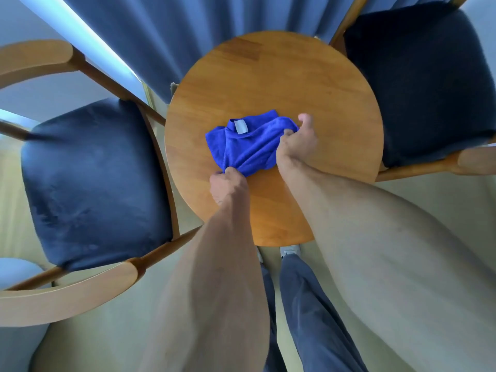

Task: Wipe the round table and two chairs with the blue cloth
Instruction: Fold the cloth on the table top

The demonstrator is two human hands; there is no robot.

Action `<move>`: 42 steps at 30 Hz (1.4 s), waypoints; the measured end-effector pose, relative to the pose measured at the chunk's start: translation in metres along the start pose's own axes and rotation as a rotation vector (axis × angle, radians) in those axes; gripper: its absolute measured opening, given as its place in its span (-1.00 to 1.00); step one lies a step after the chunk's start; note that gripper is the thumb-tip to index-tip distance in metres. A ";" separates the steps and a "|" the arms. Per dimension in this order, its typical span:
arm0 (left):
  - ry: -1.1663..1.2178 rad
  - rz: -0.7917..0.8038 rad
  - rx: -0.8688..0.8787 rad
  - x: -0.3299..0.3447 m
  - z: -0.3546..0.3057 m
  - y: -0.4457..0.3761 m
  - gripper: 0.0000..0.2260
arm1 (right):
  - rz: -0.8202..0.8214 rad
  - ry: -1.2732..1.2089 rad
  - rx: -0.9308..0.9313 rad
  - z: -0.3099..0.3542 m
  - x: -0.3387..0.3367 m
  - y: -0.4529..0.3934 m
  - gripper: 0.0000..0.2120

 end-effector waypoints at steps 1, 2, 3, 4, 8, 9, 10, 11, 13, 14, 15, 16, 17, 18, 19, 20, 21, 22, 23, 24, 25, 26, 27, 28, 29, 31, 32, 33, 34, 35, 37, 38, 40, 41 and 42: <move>-0.004 0.004 -0.014 0.000 0.006 0.001 -0.69 | -0.005 0.027 0.072 -0.009 0.003 0.003 -0.55; 0.005 0.026 -0.021 0.003 0.011 0.003 -0.69 | -0.019 0.074 0.185 -0.025 0.003 0.010 -0.53; 0.027 0.064 -0.024 0.006 0.016 0.003 -0.68 | -0.027 0.119 0.313 -0.046 0.001 0.021 -0.49; 0.055 0.101 -0.029 0.011 0.019 0.004 -0.67 | -0.021 0.136 0.424 -0.065 0.001 0.032 -0.41; 0.275 0.093 -0.110 0.011 0.020 0.007 -0.82 | 0.216 -0.147 0.679 -0.102 0.034 0.063 -0.39; 0.303 0.081 -0.119 0.010 0.021 0.006 -0.85 | 0.242 -0.249 0.706 -0.102 0.040 0.065 -0.49; 0.314 0.083 -0.113 0.010 0.021 0.005 -0.84 | 0.257 -0.310 0.713 -0.102 0.042 0.064 -0.63; 0.327 0.088 -0.111 0.009 0.022 0.005 -0.83 | 0.257 -0.335 0.697 -0.101 0.043 0.062 -0.74; 0.357 0.083 -0.130 0.003 0.031 0.007 -0.82 | 0.150 -0.311 0.622 -0.099 0.030 0.059 -0.85; 0.361 0.073 -0.146 0.000 0.036 0.011 -0.82 | 0.049 -0.309 0.581 -0.099 0.018 0.062 -0.89; 0.351 0.058 -0.149 -0.005 0.040 0.016 -0.79 | -0.044 -0.354 0.543 -0.098 0.007 0.067 -0.92; 0.351 0.044 -0.138 -0.010 0.042 0.023 -0.74 | -0.107 -0.406 0.512 -0.097 -0.002 0.073 -0.95; 0.359 0.038 -0.118 -0.014 0.042 0.030 -0.68 | -0.135 -0.399 0.478 -0.094 -0.010 0.078 -0.91; 0.379 0.040 -0.097 -0.018 0.037 0.035 -0.64 | -0.125 -0.358 0.446 -0.087 -0.015 0.080 -0.85; 0.413 0.043 -0.081 -0.020 0.032 0.037 -0.62 | -0.081 -0.348 0.413 -0.079 -0.013 0.077 -0.81; 0.454 0.055 -0.069 -0.021 0.026 0.035 -0.64 | -0.011 -0.388 0.390 -0.070 -0.007 0.072 -0.77; 0.484 0.074 -0.063 -0.021 0.018 0.031 -0.69 | 0.073 -0.442 0.364 -0.058 0.002 0.065 -0.73; 0.492 0.090 -0.057 -0.021 0.010 0.026 -0.74 | 0.126 -0.454 0.336 -0.048 0.009 0.057 -0.69; 0.463 0.093 -0.044 -0.022 0.004 0.019 -0.76 | 0.152 -0.392 0.282 -0.040 0.012 0.048 -0.69; 0.389 0.088 -0.019 -0.023 -0.001 0.012 -0.74 | 0.171 -0.241 0.193 -0.033 0.014 0.041 -0.70; 0.258 0.072 0.015 -0.025 -0.003 0.005 -0.70 | 0.182 -0.060 0.091 -0.028 0.016 0.035 -0.68; 0.118 0.063 0.041 -0.025 -0.004 -0.001 -0.66 | 0.200 0.104 -0.008 -0.027 0.022 0.032 -0.66; 0.005 0.052 0.054 -0.023 -0.002 -0.006 -0.63 | 0.214 0.212 -0.092 -0.027 0.029 0.031 -0.65; -0.082 0.036 0.050 -0.021 0.000 -0.011 -0.61 | 0.222 0.292 -0.158 -0.029 0.036 0.032 -0.66; -0.140 0.001 0.035 -0.022 0.003 -0.014 -0.56 | 0.217 0.322 -0.184 -0.033 0.041 0.033 -0.66; -0.171 -0.050 0.007 -0.021 0.006 -0.020 -0.46 | 0.211 0.278 -0.167 -0.044 0.049 0.035 -0.60; -0.139 -0.029 0.018 -0.015 0.007 -0.024 -0.46 | 0.206 0.259 -0.166 -0.049 0.053 0.036 -0.53; -0.095 0.005 0.044 -0.008 0.007 -0.028 -0.50 | 0.185 0.271 -0.190 -0.052 0.055 0.038 -0.46; -0.065 0.033 0.076 -0.001 0.007 -0.031 -0.54 | 0.152 0.301 -0.230 -0.054 0.055 0.040 -0.39; -0.054 0.048 0.112 0.002 0.007 -0.033 -0.58 | 0.111 0.341 -0.276 -0.054 0.053 0.043 -0.35; -0.053 0.042 0.177 0.006 0.008 -0.038 -0.67 | 0.026 0.420 -0.362 -0.051 0.053 0.049 -0.33; -0.048 0.028 0.205 0.007 0.009 -0.040 -0.71 | -0.010 0.448 -0.402 -0.050 0.054 0.053 -0.38; -0.029 0.004 0.242 0.009 0.009 -0.039 -0.74 | -0.065 0.454 -0.452 -0.043 0.056 0.056 -0.57; -0.011 0.001 0.246 0.010 0.010 -0.037 -0.71 | -0.087 0.444 -0.447 -0.040 0.055 0.056 -0.65; 0.011 0.007 0.246 0.010 0.011 -0.036 -0.66 | -0.106 0.432 -0.428 -0.039 0.052 0.056 -0.71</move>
Point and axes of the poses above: each hand's wrist, its own y-axis away from the middle knuckle, its own x-axis out of the palm, z = x × y, the point moved 9 cm from there along -y, towards the middle knuckle, and after that the axes turned 1 degree about y, right-handed, at the moved point
